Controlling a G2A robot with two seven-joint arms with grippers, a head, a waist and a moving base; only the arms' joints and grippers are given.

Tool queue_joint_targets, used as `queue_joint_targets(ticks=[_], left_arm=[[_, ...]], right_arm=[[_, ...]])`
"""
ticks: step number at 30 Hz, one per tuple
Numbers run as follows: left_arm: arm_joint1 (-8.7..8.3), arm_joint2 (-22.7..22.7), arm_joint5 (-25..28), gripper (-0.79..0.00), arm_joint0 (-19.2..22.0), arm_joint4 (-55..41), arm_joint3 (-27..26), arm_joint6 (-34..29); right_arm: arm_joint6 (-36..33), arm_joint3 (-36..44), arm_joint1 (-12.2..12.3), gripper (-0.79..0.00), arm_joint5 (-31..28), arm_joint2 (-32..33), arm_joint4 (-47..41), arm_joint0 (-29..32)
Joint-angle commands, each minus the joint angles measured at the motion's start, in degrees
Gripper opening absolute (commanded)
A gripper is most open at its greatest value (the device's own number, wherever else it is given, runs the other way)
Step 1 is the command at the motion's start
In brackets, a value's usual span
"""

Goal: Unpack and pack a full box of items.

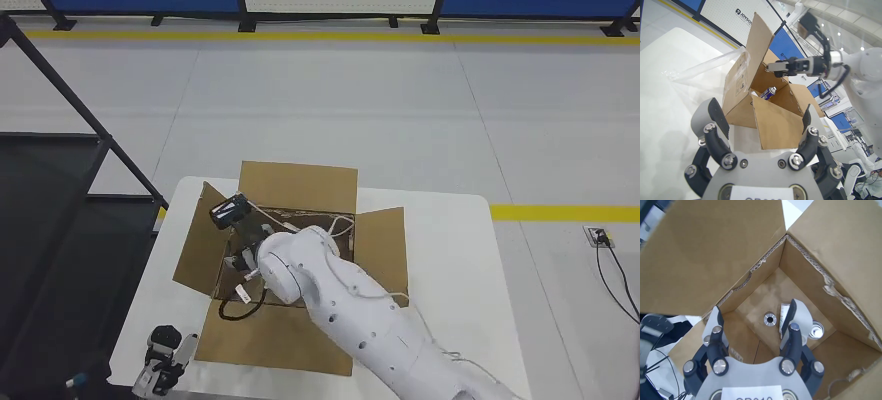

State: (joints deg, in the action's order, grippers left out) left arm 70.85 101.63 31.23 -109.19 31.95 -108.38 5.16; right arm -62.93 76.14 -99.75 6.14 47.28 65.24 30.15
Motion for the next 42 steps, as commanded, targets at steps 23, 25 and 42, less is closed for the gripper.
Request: queue_joint_targets(ticks=[23, 25, 42], left_arm=[[-0.21, 3.4, -11.4, 0.000, 4.8, -1.1, -5.1, -6.0], [-0.39, 2.9, -11.7, 0.000, 7.0, -1.3, -5.7, -9.1], [-1.12, -4.4, -13.3, 0.000, 17.4, 5.6, -6.8, -19.9]], right_arm=[[-5.4, 40.9, 6.8, 0.000, -11.5, 22.3, -1.1, 29.0], [-4.2, 41.6, 7.1, 0.000, -11.0, 26.2, -5.7, 29.5], [-7.5, 35.5, 10.7, 0.000, -3.3, 53.0, -28.9, 32.4]])
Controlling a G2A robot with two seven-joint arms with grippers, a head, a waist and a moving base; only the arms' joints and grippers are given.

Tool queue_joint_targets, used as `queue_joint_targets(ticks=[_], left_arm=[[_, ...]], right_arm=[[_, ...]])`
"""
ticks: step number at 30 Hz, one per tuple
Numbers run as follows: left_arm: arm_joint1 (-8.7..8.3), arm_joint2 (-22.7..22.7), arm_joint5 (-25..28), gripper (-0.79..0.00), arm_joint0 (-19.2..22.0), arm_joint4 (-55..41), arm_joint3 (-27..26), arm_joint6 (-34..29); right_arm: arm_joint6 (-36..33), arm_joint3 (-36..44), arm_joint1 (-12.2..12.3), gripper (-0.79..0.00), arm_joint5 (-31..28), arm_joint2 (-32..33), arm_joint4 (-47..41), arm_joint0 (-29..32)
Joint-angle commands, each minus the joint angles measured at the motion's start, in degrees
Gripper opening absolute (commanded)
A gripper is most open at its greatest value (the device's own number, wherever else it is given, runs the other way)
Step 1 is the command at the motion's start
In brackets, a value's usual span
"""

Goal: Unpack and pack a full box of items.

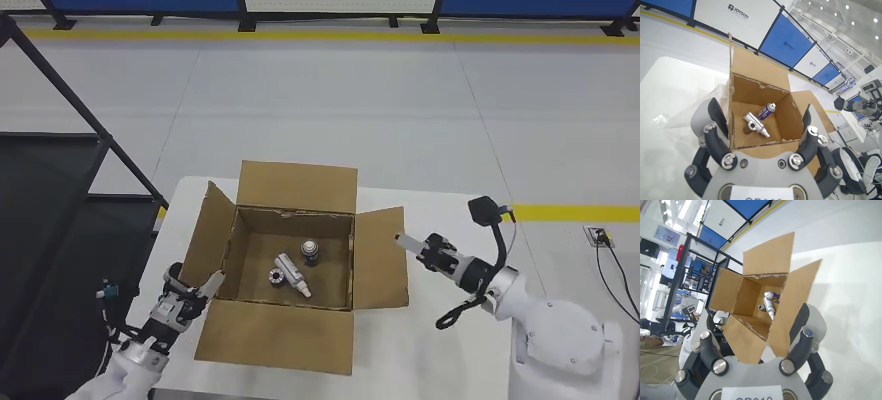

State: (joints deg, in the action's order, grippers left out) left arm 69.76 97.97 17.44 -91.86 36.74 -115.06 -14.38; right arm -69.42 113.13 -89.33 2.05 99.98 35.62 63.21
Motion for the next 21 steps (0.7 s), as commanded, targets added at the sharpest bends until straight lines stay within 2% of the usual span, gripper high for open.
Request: queue_joint_targets(ticks=[1, 12, 21], left_arm=[[-0.04, -1.3, 0.6, 0.000, 0.2, 1.4, -0.3, -0.7], [-0.05, -7.7, -0.4, 0.000, 2.6, 6.8, 1.0, -3.2], [0.04, -11.5, -1.8, 0.000, 5.0, 8.3, 3.8, -4.3]], right_arm=[[-1.8, -2.7, 0.5, 0.000, 1.5, 0.4, 1.1, -1.4], [-8.1, -19.9, 2.5, 0.000, 0.7, -4.2, 1.4, -11.5], [-11.6, -22.2, 3.4, 0.000, -5.3, -7.6, -10.2, -13.8]])
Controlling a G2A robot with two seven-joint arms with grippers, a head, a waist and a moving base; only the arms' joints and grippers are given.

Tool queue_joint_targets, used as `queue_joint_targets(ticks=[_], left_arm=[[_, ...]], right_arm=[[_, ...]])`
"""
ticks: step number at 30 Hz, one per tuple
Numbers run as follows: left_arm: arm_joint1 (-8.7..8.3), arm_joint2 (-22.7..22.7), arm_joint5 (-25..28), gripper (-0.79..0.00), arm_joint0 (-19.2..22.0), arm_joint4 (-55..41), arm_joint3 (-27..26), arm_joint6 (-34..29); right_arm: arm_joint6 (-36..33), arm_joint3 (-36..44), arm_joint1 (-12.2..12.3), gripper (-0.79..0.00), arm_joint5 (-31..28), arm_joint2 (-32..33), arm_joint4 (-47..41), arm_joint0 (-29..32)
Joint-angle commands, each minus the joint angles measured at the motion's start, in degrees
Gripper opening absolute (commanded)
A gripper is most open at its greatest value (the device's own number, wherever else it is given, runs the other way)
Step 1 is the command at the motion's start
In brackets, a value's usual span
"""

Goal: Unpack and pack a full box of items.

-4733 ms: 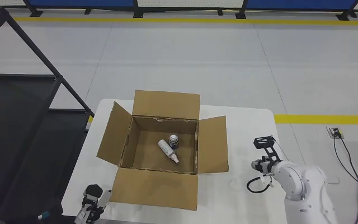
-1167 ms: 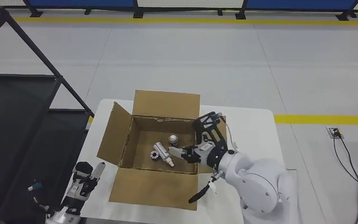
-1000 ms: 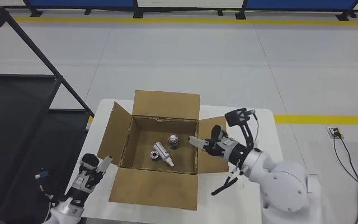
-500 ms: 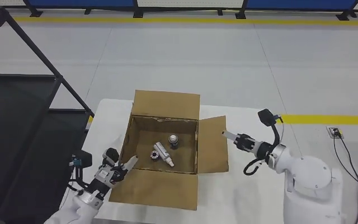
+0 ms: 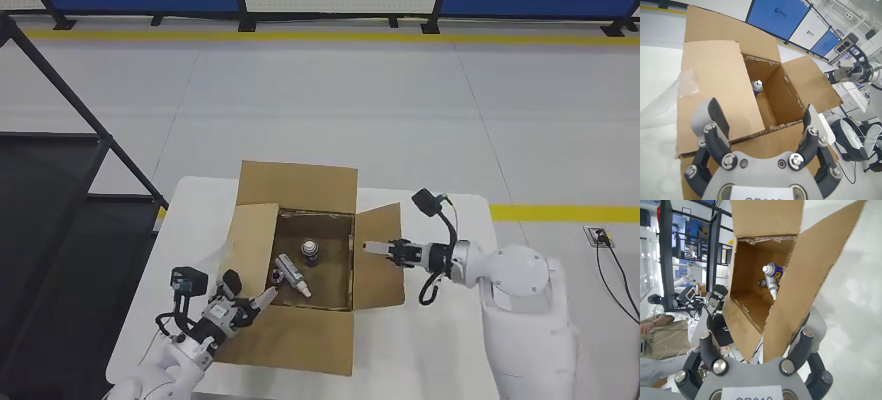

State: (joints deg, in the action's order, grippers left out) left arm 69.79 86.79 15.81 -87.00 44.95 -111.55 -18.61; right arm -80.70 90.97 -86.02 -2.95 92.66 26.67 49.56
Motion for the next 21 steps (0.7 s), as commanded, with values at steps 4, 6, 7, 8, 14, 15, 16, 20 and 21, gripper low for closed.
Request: queue_joint_targets(ticks=[4, 6, 7, 8, 14, 15, 16, 20, 21], left_arm=[[0.03, -1.3, -0.5, 0.000, 0.9, 0.1, 1.3, -0.3], [0.02, -1.6, -0.7, 0.000, 1.1, 0.1, 1.7, -0.4], [0.03, -1.8, -0.9, 0.000, 1.2, 0.0, 2.0, -0.4], [0.03, -1.9, -1.0, 0.000, 1.3, -0.2, 2.3, -0.4], [0.05, -1.8, -1.9, 0.000, 1.7, -1.9, 3.6, 0.3], [0.04, -1.6, -1.9, 0.000, 1.6, -2.4, 3.7, 0.5], [0.01, -1.3, -1.9, 0.000, 1.5, -2.9, 3.8, 0.5], [-0.10, -0.2, -1.4, 0.000, 1.1, -6.2, 4.4, -0.1], [-0.12, 0.0, -1.2, 0.000, 1.1, -7.6, 4.7, -0.7]], right_arm=[[-0.6, -0.7, 0.3, 0.000, -1.6, -2.8, -6.3, -1.3], [0.0, -1.7, 0.2, 0.000, -2.2, -4.3, -9.8, -2.3], [1.0, -2.5, 0.1, 0.000, -2.5, -5.4, -11.2, -3.0], [2.5, -3.4, 0.0, 0.000, -2.6, -6.3, -11.6, -3.6], [10.1, -10.3, -0.5, 0.000, -2.2, -13.2, -11.9, -7.3], [10.5, -11.7, -0.6, 0.000, -2.2, -14.2, -11.7, -8.0], [11.3, -12.8, -0.6, 0.000, -2.3, -15.1, -11.4, -8.6], [13.2, -17.9, -0.8, 0.000, -2.3, -18.2, -11.0, -10.9], [13.7, -19.1, -0.9, 0.000, -2.2, -19.0, -10.8, -11.4]])
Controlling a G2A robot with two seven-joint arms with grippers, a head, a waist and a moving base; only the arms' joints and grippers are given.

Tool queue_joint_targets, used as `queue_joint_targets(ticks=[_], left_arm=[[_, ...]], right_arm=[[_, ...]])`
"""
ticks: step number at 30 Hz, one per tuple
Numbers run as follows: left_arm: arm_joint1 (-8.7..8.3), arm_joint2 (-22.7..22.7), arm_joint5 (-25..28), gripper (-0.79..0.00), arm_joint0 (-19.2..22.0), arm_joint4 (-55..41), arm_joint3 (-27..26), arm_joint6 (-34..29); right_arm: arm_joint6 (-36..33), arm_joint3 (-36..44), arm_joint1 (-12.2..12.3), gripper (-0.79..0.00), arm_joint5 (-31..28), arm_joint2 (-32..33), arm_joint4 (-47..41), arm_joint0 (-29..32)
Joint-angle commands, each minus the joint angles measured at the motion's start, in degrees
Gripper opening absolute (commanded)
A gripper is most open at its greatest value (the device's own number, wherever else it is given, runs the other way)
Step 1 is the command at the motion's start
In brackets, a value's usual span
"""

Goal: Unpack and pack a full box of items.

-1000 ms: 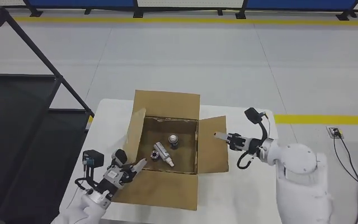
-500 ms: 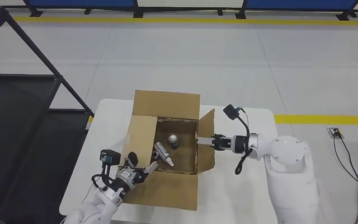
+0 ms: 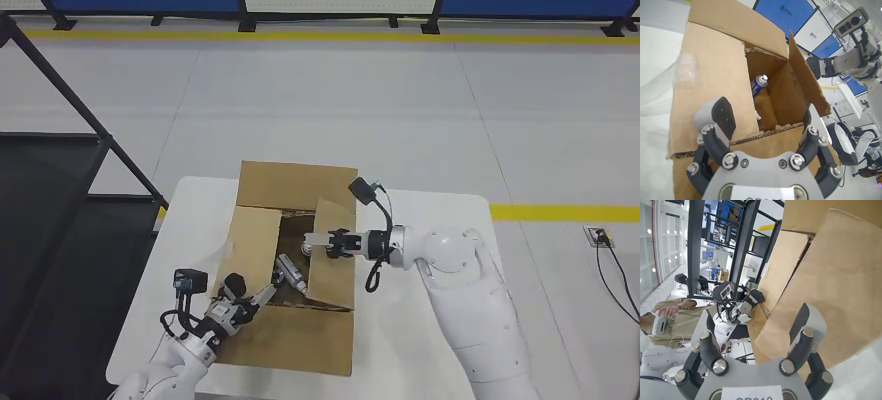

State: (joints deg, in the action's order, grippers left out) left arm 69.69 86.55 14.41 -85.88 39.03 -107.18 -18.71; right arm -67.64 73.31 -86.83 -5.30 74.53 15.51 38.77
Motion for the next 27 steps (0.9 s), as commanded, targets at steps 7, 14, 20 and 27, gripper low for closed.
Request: queue_joint_targets(ticks=[7, 14, 20, 27], left_arm=[[-0.28, 1.1, 0.6, 0.000, 0.7, -4.2, 1.0, -2.6], [-0.49, 1.3, 1.2, 0.000, 0.7, -4.6, 0.4, -3.3], [-0.64, 1.1, 1.0, 0.000, 0.9, -4.5, 0.5, -3.8], [-0.74, 1.5, 1.6, 0.000, 0.1, -5.5, -0.3, -2.0]], right_arm=[[8.1, -6.1, -0.4, 0.000, 0.0, -5.5, 5.3, -2.6], [11.5, -5.5, -0.1, 0.000, -2.4, -8.3, 9.5, -2.1], [13.1, -4.7, 0.2, 0.000, -1.1, -9.8, 13.4, -1.8], [13.8, -4.1, 0.5, 0.000, -0.7, -9.7, 12.3, -1.8]])
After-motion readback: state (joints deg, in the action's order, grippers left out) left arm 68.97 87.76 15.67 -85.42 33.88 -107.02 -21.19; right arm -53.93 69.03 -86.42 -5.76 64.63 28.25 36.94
